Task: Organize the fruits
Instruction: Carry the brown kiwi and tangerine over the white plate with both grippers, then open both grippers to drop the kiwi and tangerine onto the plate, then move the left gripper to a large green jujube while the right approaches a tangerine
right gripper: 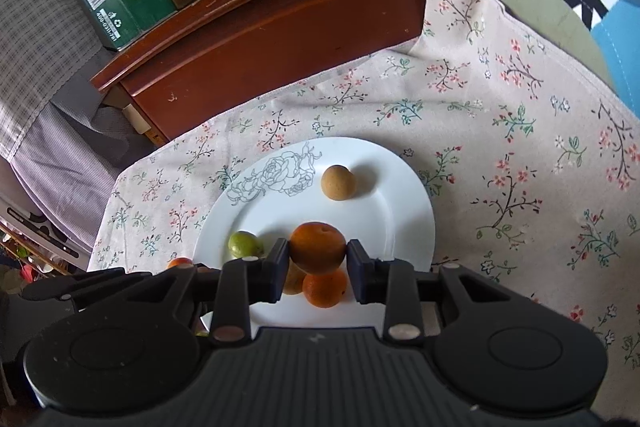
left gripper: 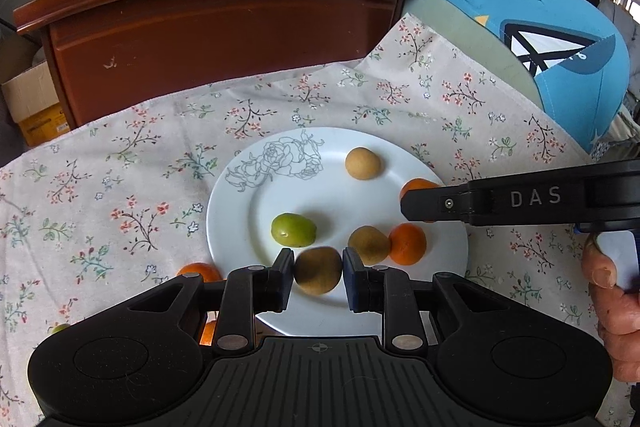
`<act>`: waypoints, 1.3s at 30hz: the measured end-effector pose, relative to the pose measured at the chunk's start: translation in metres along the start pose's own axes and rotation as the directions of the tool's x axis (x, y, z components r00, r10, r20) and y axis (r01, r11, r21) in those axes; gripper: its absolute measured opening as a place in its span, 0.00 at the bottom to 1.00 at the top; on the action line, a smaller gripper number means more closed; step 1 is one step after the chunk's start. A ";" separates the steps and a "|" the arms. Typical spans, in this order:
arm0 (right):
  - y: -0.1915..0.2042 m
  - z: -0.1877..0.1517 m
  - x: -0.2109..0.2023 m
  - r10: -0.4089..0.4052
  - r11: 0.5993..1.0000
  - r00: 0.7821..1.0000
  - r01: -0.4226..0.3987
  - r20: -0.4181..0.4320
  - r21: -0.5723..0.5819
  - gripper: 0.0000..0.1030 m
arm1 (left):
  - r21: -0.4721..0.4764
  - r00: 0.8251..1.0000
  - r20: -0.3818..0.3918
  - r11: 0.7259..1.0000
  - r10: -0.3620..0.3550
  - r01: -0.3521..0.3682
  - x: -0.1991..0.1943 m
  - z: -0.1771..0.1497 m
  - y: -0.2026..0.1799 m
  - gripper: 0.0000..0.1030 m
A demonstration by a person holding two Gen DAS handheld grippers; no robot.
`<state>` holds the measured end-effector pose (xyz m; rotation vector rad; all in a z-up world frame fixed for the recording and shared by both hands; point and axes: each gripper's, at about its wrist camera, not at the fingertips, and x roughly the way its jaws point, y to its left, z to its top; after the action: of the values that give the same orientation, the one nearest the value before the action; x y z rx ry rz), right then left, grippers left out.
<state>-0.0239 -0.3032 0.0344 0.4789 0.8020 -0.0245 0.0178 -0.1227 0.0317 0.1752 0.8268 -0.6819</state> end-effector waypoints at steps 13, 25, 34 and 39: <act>-0.004 0.004 -0.006 0.029 0.998 0.999 -0.032 0.044 0.058 0.33 | -0.029 0.997 0.035 0.998 0.063 -0.062 -0.021 0.012 0.004 0.73; 0.016 -0.015 -0.013 0.060 0.998 0.998 -0.060 0.007 -0.019 0.33 | -0.018 0.987 0.011 0.987 0.161 -0.161 -0.050 0.004 0.026 0.75; 0.038 -0.036 -0.020 0.083 0.992 0.996 -0.084 -0.011 -0.094 0.33 | -0.045 0.985 0.004 0.984 0.170 -0.170 -0.076 -0.008 0.051 0.86; 0.050 -0.050 -0.022 0.103 0.987 0.994 -0.106 -0.032 -0.122 0.33 | -0.072 0.986 -0.012 0.983 0.166 -0.167 -0.084 -0.015 0.069 0.86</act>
<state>-0.0639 -0.2409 0.0399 0.4044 0.7974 0.1279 0.0111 -0.0220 0.0751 0.1787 0.8315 -0.4935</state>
